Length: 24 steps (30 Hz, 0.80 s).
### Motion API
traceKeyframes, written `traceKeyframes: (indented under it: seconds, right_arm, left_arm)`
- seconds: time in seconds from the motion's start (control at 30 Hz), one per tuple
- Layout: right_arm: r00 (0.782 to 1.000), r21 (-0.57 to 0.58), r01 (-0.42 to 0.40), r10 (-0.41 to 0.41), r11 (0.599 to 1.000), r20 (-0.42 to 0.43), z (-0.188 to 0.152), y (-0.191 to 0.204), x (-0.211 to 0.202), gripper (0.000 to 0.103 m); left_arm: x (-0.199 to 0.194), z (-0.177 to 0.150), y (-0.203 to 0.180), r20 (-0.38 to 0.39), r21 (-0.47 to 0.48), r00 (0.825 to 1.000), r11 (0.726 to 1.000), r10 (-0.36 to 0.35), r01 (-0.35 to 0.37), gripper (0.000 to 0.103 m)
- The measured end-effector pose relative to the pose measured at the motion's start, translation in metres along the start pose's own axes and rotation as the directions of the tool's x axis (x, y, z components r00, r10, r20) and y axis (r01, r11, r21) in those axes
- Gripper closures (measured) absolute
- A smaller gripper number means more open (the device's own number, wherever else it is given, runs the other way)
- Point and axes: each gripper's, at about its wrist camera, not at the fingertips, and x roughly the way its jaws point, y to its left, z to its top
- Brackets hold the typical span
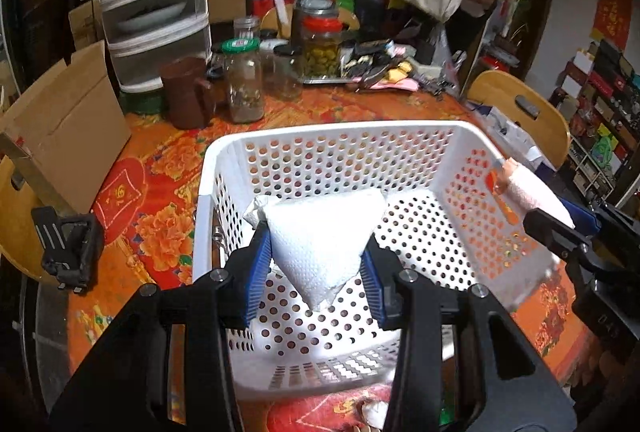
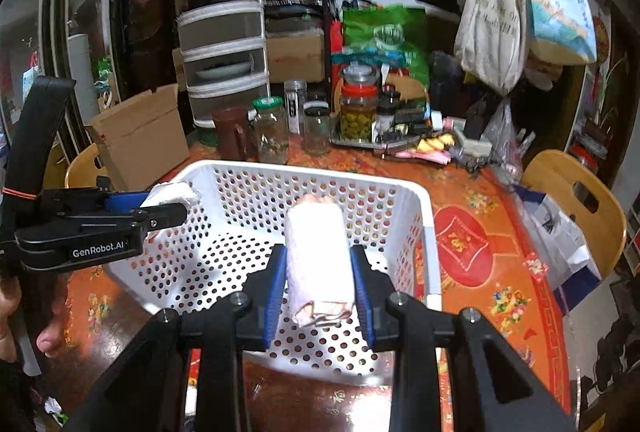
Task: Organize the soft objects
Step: 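Carry the white cloth and pink towel with both tools into the white basket, then open both tools to drop the cloth and towel, then withdraw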
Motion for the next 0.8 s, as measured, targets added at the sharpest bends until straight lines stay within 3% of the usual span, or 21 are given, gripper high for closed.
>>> traceKeyframes:
  seconds: [0.17, 0.4, 0.8]
  right_arm:
    - [0.994, 0.03, 0.003, 0.0, 1.0, -0.11, 0.012, -0.01, 0.04, 0.073]
    - [0.97, 0.009, 0.007, -0.005, 1.0, -0.242, 0.01, -0.01, 0.082, 0.073]
    - [0.956, -0.011, 0.002, -0.005, 1.0, -0.292, 0.003, -0.006, 0.101, 0.073]
  left_arm:
    - [0.04, 0.014, -0.004, -0.133, 0.001, 0.991, 0.999, 0.036, -0.036, 0.064]
    - [0.073, 0.019, -0.02, -0.209, 0.052, 0.974, 0.996, 0.085, -0.076, 0.064]
    - [0.092, 0.014, -0.02, -0.248, 0.039, 0.964, 0.996, 0.092, -0.085, 0.058]
